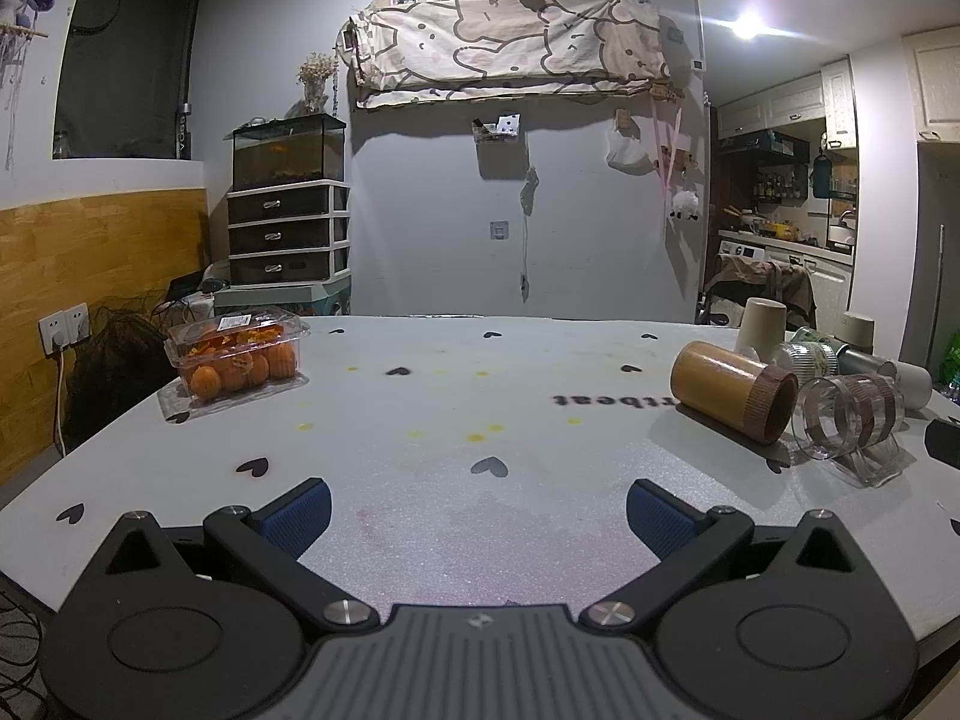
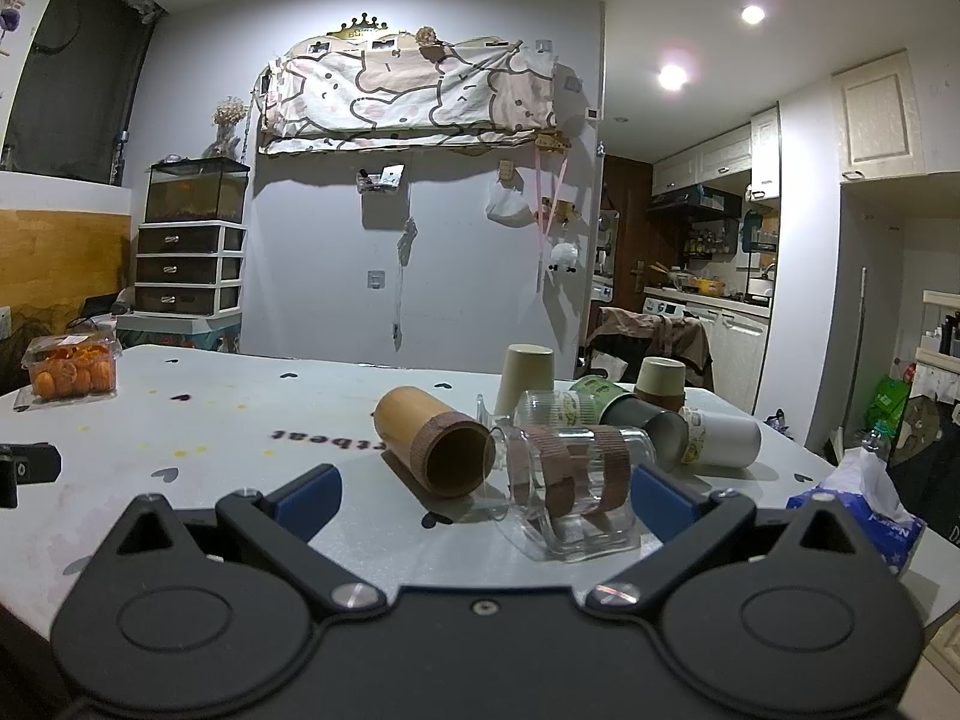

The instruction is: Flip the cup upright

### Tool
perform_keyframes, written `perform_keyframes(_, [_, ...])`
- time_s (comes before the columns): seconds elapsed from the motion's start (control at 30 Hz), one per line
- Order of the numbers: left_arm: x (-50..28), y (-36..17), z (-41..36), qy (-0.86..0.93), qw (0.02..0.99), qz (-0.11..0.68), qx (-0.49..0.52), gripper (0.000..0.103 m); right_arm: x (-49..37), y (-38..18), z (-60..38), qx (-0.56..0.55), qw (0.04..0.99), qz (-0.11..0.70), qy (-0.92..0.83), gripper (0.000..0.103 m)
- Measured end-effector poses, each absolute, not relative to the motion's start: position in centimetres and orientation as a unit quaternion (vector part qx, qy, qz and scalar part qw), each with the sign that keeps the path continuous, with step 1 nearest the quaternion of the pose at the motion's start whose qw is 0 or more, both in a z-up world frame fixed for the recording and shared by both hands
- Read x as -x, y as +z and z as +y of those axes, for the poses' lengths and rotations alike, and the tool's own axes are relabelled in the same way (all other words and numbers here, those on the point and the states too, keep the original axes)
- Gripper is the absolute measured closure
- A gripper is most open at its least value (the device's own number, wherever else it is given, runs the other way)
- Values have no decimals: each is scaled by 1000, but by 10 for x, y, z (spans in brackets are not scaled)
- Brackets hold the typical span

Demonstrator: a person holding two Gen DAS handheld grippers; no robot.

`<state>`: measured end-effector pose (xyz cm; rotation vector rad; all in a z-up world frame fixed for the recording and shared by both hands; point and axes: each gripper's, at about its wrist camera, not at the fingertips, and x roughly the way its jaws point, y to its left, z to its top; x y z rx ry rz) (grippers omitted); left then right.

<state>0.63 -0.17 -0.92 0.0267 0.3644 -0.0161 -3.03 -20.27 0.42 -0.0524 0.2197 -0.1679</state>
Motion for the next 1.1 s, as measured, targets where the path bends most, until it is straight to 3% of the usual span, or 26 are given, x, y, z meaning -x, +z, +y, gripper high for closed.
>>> perform_keyframes(1.1, [-7,-11,-1,-8,983,183,-13,0,29,-3,-206,26,990,111,-85,0])
